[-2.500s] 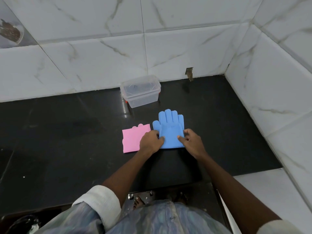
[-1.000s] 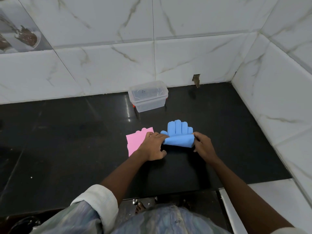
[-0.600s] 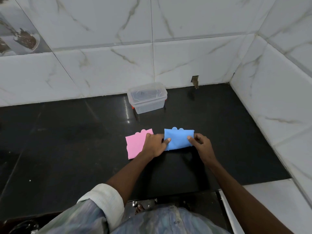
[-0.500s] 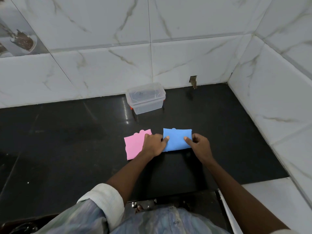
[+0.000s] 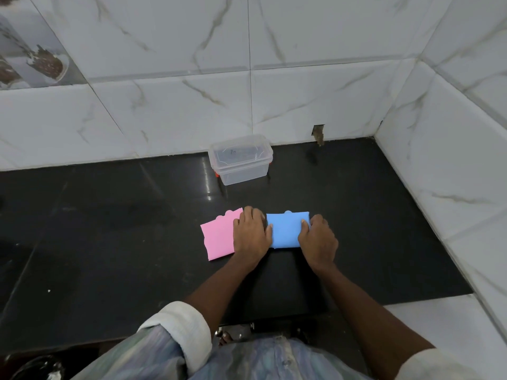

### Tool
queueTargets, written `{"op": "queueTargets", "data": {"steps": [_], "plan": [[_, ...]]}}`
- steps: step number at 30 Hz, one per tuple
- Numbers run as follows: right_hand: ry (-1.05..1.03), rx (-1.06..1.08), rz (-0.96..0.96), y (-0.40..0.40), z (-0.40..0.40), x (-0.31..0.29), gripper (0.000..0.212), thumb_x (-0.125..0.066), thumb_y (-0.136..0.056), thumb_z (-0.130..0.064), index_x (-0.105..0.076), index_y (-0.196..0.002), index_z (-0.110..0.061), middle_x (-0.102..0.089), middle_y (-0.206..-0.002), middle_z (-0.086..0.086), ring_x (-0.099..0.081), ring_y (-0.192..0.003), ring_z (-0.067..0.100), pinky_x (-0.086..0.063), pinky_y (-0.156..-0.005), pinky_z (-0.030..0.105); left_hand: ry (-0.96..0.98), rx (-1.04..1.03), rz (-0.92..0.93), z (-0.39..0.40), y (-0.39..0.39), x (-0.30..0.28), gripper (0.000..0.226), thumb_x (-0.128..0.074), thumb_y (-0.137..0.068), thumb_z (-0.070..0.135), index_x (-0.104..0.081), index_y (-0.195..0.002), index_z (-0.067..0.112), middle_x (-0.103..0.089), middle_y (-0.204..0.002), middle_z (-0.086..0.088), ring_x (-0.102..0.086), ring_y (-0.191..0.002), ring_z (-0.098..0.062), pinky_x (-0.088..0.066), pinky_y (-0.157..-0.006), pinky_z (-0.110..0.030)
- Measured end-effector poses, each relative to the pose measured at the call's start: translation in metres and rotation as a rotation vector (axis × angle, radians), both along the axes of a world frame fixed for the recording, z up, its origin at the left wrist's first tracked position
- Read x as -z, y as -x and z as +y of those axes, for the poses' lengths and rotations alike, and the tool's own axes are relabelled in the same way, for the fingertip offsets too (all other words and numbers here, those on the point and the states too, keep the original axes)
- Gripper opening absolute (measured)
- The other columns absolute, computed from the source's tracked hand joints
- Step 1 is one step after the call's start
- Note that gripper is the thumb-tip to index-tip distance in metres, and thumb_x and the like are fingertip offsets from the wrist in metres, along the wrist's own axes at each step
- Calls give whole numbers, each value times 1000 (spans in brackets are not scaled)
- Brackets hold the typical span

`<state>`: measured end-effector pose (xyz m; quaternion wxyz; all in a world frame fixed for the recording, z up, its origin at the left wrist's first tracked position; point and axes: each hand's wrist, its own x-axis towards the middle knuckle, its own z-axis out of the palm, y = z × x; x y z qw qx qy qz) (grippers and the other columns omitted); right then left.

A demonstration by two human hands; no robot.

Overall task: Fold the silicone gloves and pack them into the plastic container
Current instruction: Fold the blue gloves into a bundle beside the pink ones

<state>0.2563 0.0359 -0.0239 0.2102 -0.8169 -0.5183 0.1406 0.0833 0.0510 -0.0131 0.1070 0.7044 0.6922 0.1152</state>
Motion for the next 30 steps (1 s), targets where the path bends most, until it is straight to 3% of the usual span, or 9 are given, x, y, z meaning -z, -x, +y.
{"op": "queueTargets", "data": {"steps": [1,3,5,7,9,12,19,26,30], "plan": [[-15,-20,-35,3,1,0,23,-56,-103,-33,-56,-117,-14,-62,-118,9,-68,-98,30,-49,-73,37,-38,21,-40,-1,0,-1,25,-59,-98,36,-59,-117,21,-55,-126,3,-57,-112,-19,-48,-97,-35],[-4,-165,-183,3,5,-2,46,-57,-101,-19,-49,-146,-18,-50,-149,10,-60,-125,31,-51,-94,43,-79,175,-82,-3,0,1,38,-61,-95,23,-57,-133,19,-53,-143,0,-56,-128,-23,-46,-104,-35],[25,-452,-293,-1,9,-4,65,-41,-97,-8,-40,-160,-21,-32,-170,8,-37,-152,30,-39,-115,44,-67,420,-66,-3,2,5,55,-56,-101,18,-47,-155,11,-40,-166,-8,-41,-152,-27,-34,-122,-36],[59,-650,-228,-9,12,-1,68,-26,-96,-11,-36,-163,-19,-25,-173,2,-20,-162,23,-27,-124,39,2,534,-85,-4,0,10,60,-48,-107,18,-33,-164,7,-27,-173,-9,-27,-161,-23,-19,-131,-33],[106,-645,-86,-16,14,1,58,-31,-106,-13,-31,-164,-19,-21,-174,-3,-12,-163,17,-19,-129,37,64,503,-115,-6,-2,16,61,-40,-112,30,-23,-167,10,-18,-176,-5,-17,-164,-19,-13,-134,-32],[143,-656,-49,-20,13,5,59,-34,-112,-32,-18,-168,-21,-10,-176,-6,-2,-164,18,-11,-132,44,91,466,-36,-15,-6,28,73,-34,-111,50,-12,-170,13,-5,-178,-2,-3,-166,-16,-3,-135,-35],[199,-643,-166,-15,11,13,67,-25,-112,-45,1,-169,-22,8,-177,-4,10,-163,22,-6,-133,49,120,426,155,-17,-17,39,81,-32,-109,54,2,-169,13,10,-177,-7,8,-166,-22,4,-135,-42],[277,-670,-216,-14,17,10,67,-20,-112,-47,5,-168,-22,13,-176,-4,15,-163,24,-3,-132,54,214,463,145,-10,-13,30,79,-32,-110,54,0,-170,14,7,-178,-6,8,-166,-21,2,-135,-46],[214,-643,-248,-11,17,0,61,-21,-113,-42,-9,-169,-21,3,-177,-3,9,-164,24,-3,-132,52,121,476,39,-5,-7,18,64,-32,-113,39,-13,-170,15,-8,-178,-4,-8,-166,-20,-4,-134,-40]]}}
